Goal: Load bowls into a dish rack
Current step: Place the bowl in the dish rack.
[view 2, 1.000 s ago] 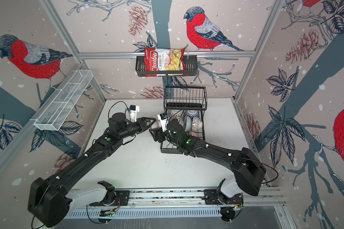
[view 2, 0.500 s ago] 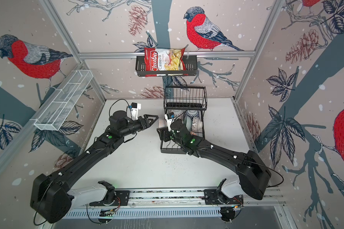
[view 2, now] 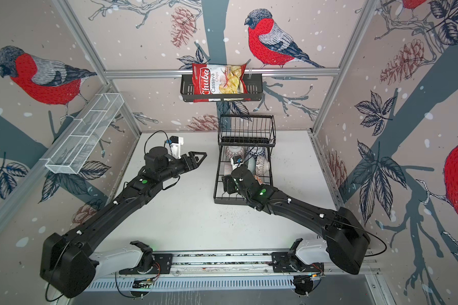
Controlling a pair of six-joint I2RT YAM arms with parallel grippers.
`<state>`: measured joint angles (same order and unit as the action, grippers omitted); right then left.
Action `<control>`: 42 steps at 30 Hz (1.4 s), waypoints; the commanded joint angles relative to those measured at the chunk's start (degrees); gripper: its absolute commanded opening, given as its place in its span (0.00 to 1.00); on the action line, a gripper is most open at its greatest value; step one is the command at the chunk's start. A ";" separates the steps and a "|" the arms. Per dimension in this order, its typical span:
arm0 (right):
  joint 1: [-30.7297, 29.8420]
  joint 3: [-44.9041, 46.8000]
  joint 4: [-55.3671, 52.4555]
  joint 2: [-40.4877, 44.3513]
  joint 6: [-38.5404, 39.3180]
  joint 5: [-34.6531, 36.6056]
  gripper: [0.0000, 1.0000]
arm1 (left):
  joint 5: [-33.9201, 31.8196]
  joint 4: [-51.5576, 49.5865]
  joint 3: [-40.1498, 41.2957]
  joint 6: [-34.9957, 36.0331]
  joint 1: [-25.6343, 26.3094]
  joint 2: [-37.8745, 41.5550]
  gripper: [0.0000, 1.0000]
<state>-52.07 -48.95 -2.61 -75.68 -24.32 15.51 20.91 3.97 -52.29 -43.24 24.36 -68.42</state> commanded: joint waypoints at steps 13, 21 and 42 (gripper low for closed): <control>5.57 3.33 -5.52 1.78 0.78 1.09 0.58 | -10.28 2.58 2.18 7.62 -3.26 0.35 0.74; 6.23 2.60 -7.16 -1.93 1.77 -0.68 0.58 | -13.09 4.71 4.09 8.88 -4.06 0.44 0.74; 5.58 1.29 -8.20 -8.76 1.46 -3.44 0.61 | -12.67 5.44 5.93 9.19 -5.74 0.96 0.74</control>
<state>-46.57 -47.68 -10.15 -83.22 -23.51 11.62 8.56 7.40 -46.63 -34.52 18.76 -67.64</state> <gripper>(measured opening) 0.725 0.742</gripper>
